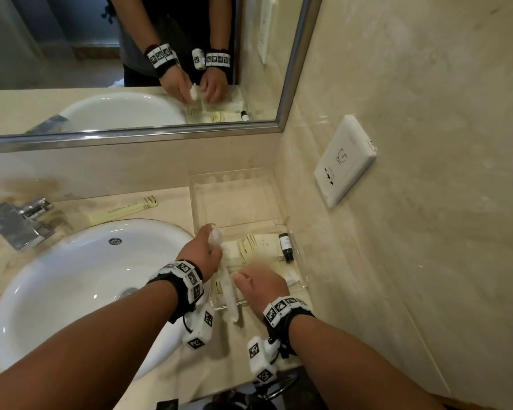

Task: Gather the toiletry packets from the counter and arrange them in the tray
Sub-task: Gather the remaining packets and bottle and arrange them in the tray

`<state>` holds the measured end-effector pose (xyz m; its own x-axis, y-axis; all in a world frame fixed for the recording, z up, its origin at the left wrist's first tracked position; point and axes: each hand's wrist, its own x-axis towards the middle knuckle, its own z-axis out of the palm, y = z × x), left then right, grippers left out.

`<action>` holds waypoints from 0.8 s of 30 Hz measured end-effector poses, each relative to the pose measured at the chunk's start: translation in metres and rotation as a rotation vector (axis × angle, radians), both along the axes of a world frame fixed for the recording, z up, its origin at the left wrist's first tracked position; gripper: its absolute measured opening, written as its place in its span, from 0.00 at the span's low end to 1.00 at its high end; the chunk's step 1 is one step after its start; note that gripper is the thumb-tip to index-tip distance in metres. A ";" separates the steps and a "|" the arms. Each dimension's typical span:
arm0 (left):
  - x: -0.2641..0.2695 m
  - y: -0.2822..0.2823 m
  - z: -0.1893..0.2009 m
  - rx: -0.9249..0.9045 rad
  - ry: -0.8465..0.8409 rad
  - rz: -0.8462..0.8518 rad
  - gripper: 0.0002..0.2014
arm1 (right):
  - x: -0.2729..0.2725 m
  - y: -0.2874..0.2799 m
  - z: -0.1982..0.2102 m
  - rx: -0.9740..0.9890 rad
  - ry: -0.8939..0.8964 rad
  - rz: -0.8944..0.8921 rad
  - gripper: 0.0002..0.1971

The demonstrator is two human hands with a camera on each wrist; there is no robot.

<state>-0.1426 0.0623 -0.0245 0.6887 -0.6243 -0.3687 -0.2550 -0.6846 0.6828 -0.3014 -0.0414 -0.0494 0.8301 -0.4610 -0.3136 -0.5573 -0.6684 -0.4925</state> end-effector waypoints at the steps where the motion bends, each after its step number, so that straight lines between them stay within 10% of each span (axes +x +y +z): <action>1: -0.001 -0.002 0.001 -0.030 0.037 0.043 0.29 | 0.001 0.003 0.004 0.052 -0.017 0.004 0.17; 9: -0.001 0.003 -0.002 -0.174 0.216 0.310 0.11 | 0.001 -0.001 0.012 -0.100 -0.025 0.090 0.14; 17: -0.018 0.023 -0.020 0.374 -0.208 -0.357 0.18 | -0.011 -0.047 0.001 -0.345 0.136 0.207 0.19; 24: -0.038 0.031 -0.038 0.443 -0.340 -0.584 0.15 | -0.018 -0.041 -0.014 -0.406 0.244 0.271 0.20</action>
